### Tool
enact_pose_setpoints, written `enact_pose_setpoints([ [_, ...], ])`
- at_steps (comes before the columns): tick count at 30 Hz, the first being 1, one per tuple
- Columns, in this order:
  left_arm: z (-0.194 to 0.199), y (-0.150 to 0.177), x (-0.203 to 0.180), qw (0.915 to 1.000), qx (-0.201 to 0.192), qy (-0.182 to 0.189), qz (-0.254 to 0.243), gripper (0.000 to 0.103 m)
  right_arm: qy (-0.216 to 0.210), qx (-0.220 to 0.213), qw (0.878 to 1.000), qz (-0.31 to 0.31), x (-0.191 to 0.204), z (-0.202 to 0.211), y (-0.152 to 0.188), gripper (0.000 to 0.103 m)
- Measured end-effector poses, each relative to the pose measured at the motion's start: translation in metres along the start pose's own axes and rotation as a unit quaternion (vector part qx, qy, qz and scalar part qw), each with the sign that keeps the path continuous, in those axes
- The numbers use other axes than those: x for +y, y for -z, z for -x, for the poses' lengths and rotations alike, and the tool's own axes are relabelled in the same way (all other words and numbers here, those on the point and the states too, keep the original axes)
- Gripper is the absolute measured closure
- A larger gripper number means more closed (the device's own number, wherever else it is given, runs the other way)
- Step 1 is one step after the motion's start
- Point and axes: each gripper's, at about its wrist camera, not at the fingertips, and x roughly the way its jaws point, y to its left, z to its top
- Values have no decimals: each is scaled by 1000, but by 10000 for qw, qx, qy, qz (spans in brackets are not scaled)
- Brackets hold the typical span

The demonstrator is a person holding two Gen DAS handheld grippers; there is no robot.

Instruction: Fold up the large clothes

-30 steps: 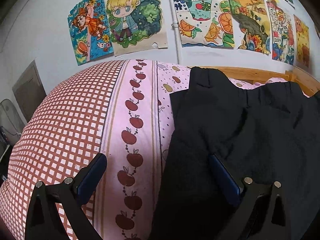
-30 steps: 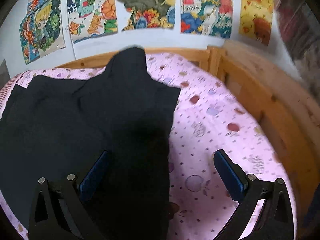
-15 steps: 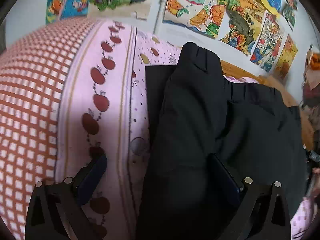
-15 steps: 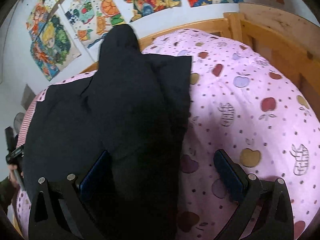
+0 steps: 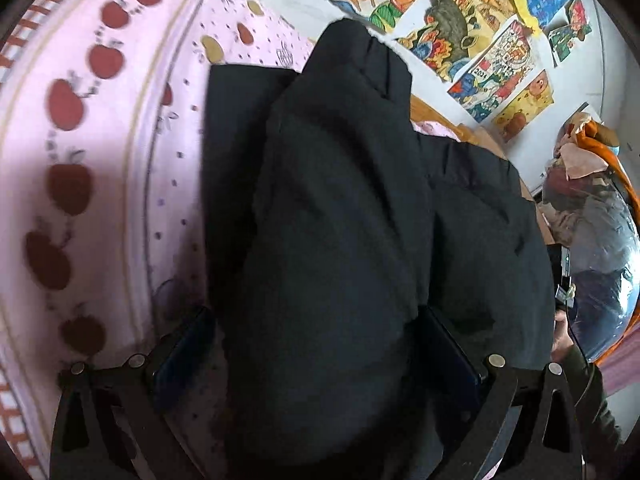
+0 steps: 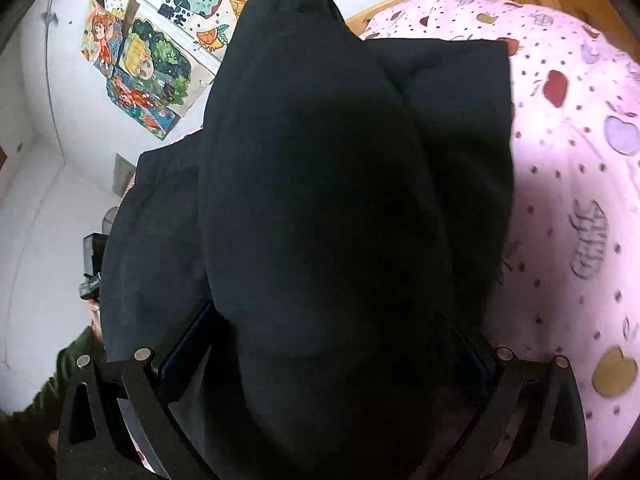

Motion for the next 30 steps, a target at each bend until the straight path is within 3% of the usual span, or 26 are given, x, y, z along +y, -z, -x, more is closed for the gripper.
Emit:
enact_pose_setpoints([
  [11,-13,-2,-1,9987,223,388,252,2,-202,50,9995,-227,-1,-12,1,1],
  [21,-12,-2,-1,9940,211,660,843,35,-201,106,9990,-395,5,-14,-1,1],
  [23,-16,-8,-3,9911,274,667,1115,42,-69,41,9992,-392,9,-12,0,5],
  [26,-12,-7,-8,9874,258,662,1411,53,19,-115,9986,-519,12,-3,3,21],
  [30,2,-1,-22,9859,91,623,1552,66,-68,-223,9970,-742,22,9,8,52],
])
